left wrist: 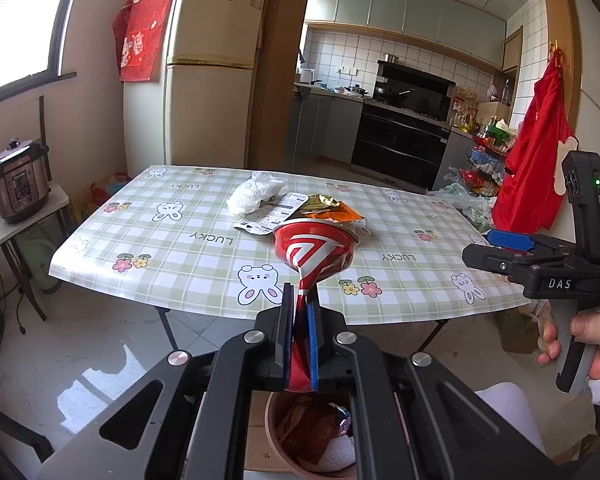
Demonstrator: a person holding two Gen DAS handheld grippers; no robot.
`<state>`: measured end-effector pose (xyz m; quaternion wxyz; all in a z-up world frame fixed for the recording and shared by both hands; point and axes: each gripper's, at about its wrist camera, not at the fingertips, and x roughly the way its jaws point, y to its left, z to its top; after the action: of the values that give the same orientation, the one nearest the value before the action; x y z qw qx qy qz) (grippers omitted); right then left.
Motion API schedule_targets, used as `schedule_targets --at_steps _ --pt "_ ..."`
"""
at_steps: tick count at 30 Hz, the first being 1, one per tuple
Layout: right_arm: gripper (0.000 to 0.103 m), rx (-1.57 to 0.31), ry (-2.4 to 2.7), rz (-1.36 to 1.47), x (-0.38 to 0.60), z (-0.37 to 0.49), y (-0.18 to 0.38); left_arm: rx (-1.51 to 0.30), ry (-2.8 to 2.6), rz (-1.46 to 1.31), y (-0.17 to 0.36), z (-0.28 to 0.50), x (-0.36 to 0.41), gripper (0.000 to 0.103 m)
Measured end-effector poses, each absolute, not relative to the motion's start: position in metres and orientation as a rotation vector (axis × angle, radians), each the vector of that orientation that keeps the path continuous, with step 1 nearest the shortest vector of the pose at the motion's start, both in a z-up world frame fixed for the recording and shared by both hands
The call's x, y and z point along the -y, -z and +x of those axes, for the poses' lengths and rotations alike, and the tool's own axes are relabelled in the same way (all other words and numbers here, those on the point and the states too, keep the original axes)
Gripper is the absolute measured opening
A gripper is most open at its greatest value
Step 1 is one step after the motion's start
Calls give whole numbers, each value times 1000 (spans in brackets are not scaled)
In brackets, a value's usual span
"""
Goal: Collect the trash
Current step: 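Lower the red can over the bin and open the left gripper, then reach the left gripper to the white plastic bag and grasp it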
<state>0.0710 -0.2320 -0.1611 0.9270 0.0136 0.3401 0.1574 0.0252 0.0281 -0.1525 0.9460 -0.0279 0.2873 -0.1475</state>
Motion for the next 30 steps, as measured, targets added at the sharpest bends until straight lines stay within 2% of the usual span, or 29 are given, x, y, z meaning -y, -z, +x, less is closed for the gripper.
schedule_targets --at_steps 16,17,19,22,27,30 --pt "97 -689 -280 60 249 73 160 -653 429 -74 164 35 5 8" --pt "97 -690 -277 59 249 73 161 -652 431 -77 163 34 5 16" --pt "97 -692 -275 62 250 72 161 -637 425 -88 162 33 2 43" --pt "97 -701 -272 61 249 72 163 -621 397 -98 159 33 -6 51" --pt "97 -706 -271 56 247 73 164 -590 299 -75 154 33 -19 91" --pt "97 -710 -266 43 245 74 165 -580 236 -69 151 35 -26 96"
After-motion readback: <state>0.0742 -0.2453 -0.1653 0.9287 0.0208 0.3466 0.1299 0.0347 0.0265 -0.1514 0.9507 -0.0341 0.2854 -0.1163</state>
